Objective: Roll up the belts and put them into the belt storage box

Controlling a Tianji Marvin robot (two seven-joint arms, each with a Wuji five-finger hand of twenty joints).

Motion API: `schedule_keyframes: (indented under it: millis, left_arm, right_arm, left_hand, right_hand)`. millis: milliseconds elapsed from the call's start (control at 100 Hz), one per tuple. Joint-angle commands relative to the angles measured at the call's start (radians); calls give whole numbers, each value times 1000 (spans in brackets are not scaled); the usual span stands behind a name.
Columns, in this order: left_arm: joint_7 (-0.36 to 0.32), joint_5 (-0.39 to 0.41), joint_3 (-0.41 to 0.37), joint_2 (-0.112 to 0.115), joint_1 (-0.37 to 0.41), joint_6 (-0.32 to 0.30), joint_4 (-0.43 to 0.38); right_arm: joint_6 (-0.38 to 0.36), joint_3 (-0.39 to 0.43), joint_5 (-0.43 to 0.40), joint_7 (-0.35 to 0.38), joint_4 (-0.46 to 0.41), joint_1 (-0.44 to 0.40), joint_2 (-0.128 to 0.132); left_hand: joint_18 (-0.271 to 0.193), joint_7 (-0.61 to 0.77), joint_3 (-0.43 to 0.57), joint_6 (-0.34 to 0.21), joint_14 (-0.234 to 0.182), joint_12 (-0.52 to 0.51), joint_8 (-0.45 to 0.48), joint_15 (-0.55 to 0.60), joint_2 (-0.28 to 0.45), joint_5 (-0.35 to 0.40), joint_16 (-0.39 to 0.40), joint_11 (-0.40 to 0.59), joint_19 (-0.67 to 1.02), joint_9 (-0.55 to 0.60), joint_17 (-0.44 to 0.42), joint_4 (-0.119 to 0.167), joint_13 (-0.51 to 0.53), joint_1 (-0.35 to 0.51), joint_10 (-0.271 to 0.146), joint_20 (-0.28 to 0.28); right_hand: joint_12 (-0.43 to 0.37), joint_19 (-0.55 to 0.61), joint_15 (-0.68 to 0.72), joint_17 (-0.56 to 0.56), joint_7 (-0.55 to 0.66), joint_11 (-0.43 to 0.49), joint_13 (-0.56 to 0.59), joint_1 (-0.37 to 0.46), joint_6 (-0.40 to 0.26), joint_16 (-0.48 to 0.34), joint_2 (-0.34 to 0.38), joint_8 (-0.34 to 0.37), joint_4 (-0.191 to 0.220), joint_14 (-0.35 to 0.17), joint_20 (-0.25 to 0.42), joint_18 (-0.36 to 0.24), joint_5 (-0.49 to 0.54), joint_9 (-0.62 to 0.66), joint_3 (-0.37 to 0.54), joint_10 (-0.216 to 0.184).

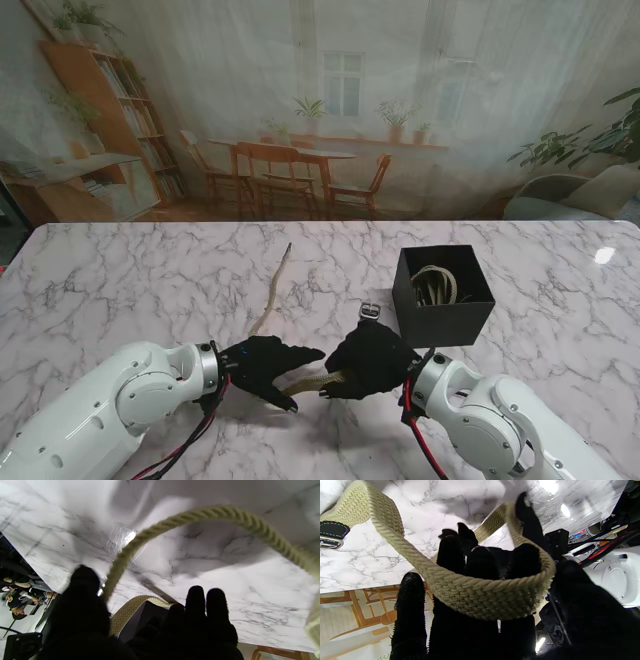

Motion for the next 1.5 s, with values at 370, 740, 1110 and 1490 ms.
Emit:
schedule_keyframes:
  millis: [370, 740, 1110, 1490]
  left_arm:
    - [114, 365, -202, -5, 139, 14, -57]
    - [242, 572, -398, -1, 241, 40, -86]
    - [269, 639, -447, 4, 253, 106, -50]
    - [278, 685, -482, 8, 262, 148, -29]
  right_arm:
    - [-11, 63, 55, 52, -45, -62, 3]
    - [7, 73, 231, 245, -61, -55, 33]
    - [25, 145, 217, 347, -95, -98, 50]
    - [-29, 311, 9, 244, -199, -264, 25]
  left_hand:
    - [-34, 585, 127, -330, -53, 172, 226, 245, 57, 490, 139, 321, 348, 554, 210, -28, 412, 416, -214, 93]
    - [-48, 678, 101, -393, -48, 214, 304, 318, 79, 508, 230, 370, 402, 590, 253, -27, 458, 416, -214, 118]
    - [-50, 688, 95, -404, -50, 228, 324, 338, 86, 508, 266, 377, 409, 593, 251, -26, 457, 416, -215, 131]
    - [-54, 701, 91, -415, -23, 243, 343, 352, 93, 508, 297, 386, 412, 592, 249, -26, 448, 416, -218, 144]
  right_hand:
    - [-160, -38, -203, -16, 103, -355, -106, 159, -10, -124, -74, -202, -102, 21, -14, -44, -232, -84, 96, 12]
    - [-75, 19, -40, 22, 107, -132, 59, 136, 36, -62, -91, -229, -104, -14, -3, -47, -244, 111, 71, -12]
    - [-59, 84, 30, 64, -17, -20, 133, 97, 83, -52, -76, -286, -84, -4, 14, -63, -210, 137, 29, -27]
    - [-67, 73, 9, 45, -47, -60, 97, 137, 90, -50, -57, -313, -75, -11, 14, -58, -251, 91, 2, -21]
